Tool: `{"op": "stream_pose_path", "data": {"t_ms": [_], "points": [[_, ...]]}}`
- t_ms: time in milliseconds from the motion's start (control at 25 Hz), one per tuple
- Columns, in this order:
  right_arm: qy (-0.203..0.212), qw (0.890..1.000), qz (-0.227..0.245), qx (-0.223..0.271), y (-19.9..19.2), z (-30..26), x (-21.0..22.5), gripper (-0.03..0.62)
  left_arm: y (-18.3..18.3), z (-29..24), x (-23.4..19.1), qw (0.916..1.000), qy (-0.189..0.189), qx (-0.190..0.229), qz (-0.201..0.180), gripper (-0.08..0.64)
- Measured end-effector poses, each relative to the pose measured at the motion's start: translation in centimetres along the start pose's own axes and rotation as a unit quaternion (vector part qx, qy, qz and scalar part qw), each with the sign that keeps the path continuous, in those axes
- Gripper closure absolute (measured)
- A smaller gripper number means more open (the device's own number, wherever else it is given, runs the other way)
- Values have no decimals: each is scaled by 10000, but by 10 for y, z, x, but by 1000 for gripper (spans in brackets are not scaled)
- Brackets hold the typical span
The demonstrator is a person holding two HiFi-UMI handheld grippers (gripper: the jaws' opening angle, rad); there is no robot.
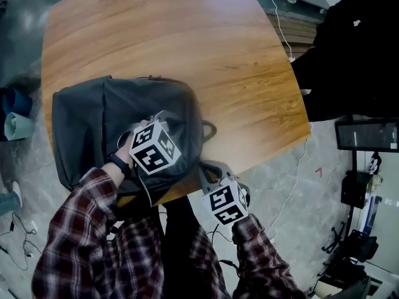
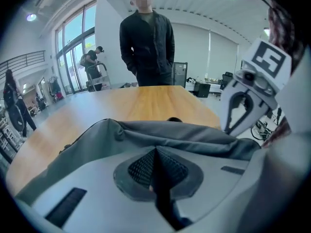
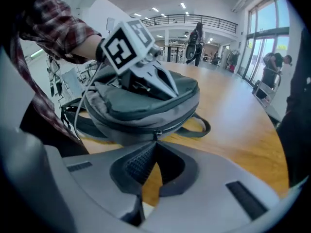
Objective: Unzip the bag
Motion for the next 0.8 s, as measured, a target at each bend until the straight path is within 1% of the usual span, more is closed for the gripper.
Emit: {"op": "stream_pose_path", "data": {"t_ms": [160,280,360,440,600,800], "points": [[134,9983,-515,251,3,3,-38,582,4,-5,-10,9997,228,0,118,552],[301,9952,-806,456,11,-1,-59,582,11,-13,-21,9988,442,-26,210,552],[293,9935,-958,546,11,-1,-63,583,18,-18,-26,9982,523,-37,280,552],[183,9925,-1054,592,8,0,-56,583,23,-21,-30,9975,608,1,348,552],[-6,9957,-767,519,3,0,-40,583,22,-16,-33,9953,836,-23,478,552],[-206,9972,-502,516,7,-2,-12,583,7,16,-24,9983,558,-122,136,552]]}}
Point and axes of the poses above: the fingertips, and each gripper's own axes: z backward along the fingers, x to its right, y out of its top, the point moved 9 cm from there along z, backward along the fingers, and after that the axes turned 1 degree about y, right-handed, at the moved point
